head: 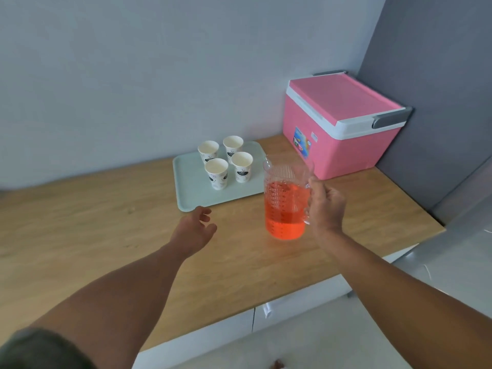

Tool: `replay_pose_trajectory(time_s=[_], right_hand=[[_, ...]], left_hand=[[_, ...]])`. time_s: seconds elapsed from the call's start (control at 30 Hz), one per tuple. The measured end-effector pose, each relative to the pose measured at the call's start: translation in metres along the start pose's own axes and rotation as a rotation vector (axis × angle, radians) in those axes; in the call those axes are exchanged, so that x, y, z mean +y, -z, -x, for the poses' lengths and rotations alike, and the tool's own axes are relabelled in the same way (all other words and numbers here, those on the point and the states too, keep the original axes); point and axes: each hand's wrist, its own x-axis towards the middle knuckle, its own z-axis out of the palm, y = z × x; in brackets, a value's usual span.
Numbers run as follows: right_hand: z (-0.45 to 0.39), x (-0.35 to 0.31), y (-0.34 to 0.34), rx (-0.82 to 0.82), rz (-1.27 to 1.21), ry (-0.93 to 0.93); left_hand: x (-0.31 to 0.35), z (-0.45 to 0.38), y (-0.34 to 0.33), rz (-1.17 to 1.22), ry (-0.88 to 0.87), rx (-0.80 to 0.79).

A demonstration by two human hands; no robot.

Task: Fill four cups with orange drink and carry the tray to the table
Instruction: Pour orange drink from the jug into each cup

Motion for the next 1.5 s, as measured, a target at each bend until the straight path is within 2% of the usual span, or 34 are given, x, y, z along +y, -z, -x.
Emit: replay_pose_trajectory(time_s=[0.33,0.57,0.73,0.9,1.17,1.5], right_hand=[[-0.015,0.005,-0.037,-0.194,0.027,0.016],[-0.025,0.003,-0.039,-0.213,0.081,0.028],[-0.022,-0.004,-0.036,-0.210,0.093,0.039],[-0.011,-0.005,-0.032,-0.188,0.075,-0.032],[0.023,-0.002,-0.030,-0.110,0.126,-0.029],[0.059,-0.003,-0.036,0.006,0.105,-0.069]], left_hand=[[-0.012,-0.017,0.014,-0.079,0.079,0.084],[0.007,-0.048,0.009,-0.075,0.090,0.114],[0.019,-0.076,0.004,0.004,0.085,0.119],[0.017,-0.104,-0.001,0.133,0.090,0.148],[0.002,-0.146,-0.005,0.195,0.045,0.016],[0.017,-0.169,-0.011,0.364,0.079,-0.042]])
